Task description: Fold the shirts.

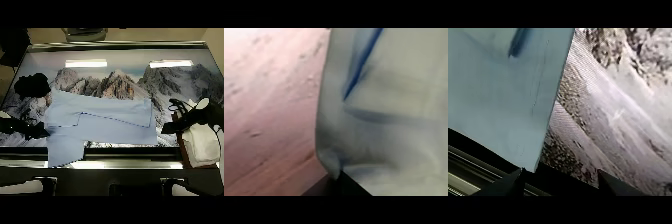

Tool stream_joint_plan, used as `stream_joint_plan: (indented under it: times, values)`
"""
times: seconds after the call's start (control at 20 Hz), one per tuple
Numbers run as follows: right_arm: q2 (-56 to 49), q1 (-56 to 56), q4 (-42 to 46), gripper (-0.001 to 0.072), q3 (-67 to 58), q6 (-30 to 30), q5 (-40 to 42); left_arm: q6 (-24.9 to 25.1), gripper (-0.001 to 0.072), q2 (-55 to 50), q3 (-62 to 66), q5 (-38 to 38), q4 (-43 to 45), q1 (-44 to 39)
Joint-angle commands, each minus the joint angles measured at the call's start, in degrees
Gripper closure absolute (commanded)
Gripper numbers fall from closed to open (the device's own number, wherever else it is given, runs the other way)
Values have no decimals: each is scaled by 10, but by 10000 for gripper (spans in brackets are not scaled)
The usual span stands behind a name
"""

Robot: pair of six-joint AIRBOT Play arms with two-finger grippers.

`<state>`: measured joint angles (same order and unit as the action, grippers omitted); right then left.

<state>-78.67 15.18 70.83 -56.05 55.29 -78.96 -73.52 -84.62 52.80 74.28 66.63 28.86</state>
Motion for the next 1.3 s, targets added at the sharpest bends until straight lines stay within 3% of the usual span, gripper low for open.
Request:
stream_joint_plan:
  times: [0.0, 0.35, 0.4, 0.5, 0.55, 0.6, 0.8, 0.9, 1.05, 1.15, 1.25]
  values:
    - [0, 0, -17, 146, 65, 0, 36, 3, 671, -2, -2, -8, -6, -2]
    - [-21, -31, -81, 159, 117, 6, 62, 9, 672, 6, 0, -4, -7, -7]
    - [-27, -46, -86, 193, 122, 11, 79, 13, 671, 6, 0, -3, -7, -8]
    - [-30, -66, -87, 409, 122, 38, 117, 16, 672, 9, 0, -2, -7, -9]
    - [-30, -65, -97, 603, 120, 50, 126, 16, 672, 13, 1, -2, -7, -8]
    - [-29, -64, -103, 655, 114, 49, 129, 16, 672, 18, 7, -2, -7, -9]
    - [23, -64, -99, 660, -2, -20, 73, 17, 675, 90, 118, 27, -26, -13]
    - [83, -64, -87, 660, -115, -25, 87, -11, 676, 159, 226, 5, -87, -19]
    - [191, -64, -10, 659, -325, -25, 188, -54, 674, 270, 429, -107, -174, -33]
    - [260, -64, 58, 659, -425, -21, 290, -66, 674, 330, 556, -200, -173, -41]
    - [311, -64, 97, 658, -471, -9, 335, -78, 675, 371, 635, -235, -164, -40]
